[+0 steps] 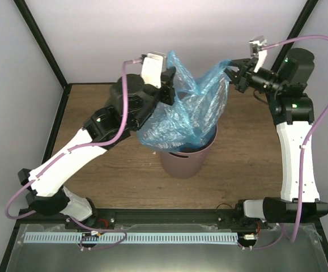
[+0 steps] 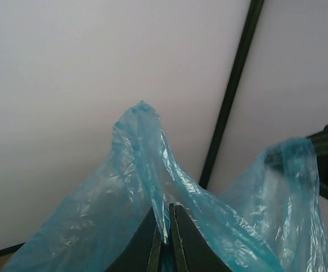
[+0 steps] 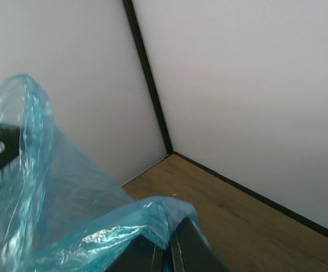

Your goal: Put the trash bags into the trash bin

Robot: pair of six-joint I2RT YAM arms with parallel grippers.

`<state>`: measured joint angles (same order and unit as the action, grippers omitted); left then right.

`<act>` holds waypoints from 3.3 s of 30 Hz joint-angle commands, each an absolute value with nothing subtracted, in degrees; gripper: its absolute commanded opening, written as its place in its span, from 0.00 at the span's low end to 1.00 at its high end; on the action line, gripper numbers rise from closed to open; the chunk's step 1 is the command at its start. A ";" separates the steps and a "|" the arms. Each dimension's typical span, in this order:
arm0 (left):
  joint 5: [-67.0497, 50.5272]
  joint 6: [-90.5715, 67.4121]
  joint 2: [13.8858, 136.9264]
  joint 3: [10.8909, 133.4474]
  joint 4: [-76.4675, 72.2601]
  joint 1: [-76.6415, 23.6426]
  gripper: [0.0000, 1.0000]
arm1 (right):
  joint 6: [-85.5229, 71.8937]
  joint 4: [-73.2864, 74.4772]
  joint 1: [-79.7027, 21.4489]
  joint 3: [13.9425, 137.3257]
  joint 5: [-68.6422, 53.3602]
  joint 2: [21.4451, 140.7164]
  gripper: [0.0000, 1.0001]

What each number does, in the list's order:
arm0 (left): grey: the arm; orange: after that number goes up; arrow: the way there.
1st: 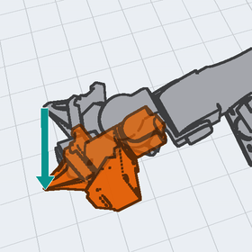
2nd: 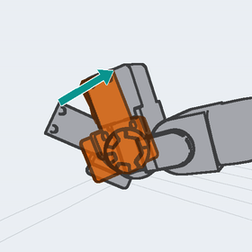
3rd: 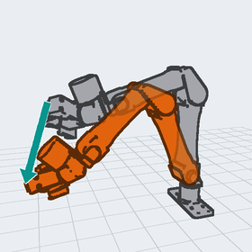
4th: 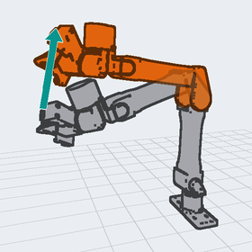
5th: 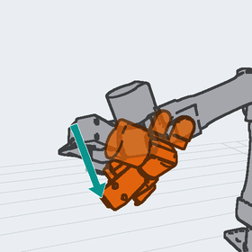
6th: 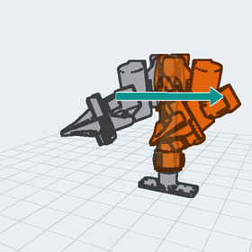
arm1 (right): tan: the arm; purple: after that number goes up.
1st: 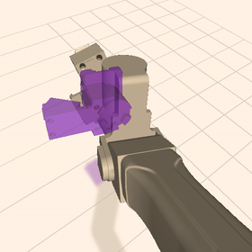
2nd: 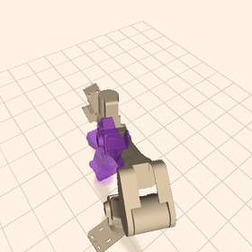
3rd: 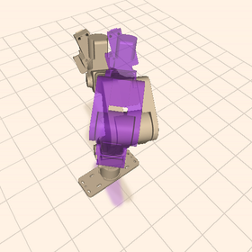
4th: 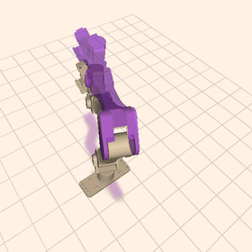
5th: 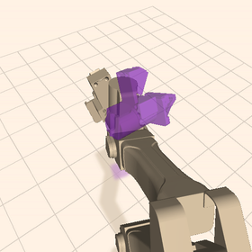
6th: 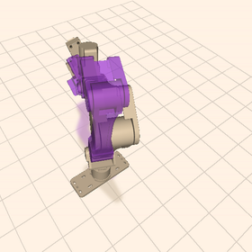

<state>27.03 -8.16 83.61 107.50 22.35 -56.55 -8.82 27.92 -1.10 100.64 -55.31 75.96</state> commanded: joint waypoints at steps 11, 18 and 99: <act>13.61 -12.04 88.60 111.52 16.41 -56.34 0.04 | -10.59 29.61 11.49 100.76 -55.97 71.92 0.01; 16.44 -8.18 80.67 106.28 19.86 -56.34 0.58 | -10.95 28.38 11.50 98.43 -54.54 70.42 0.01; -25.99 -5.81 63.39 88.67 46.14 -42.44 0.34 | -10.07 27.00 1.15 88.88 -59.12 71.19 0.01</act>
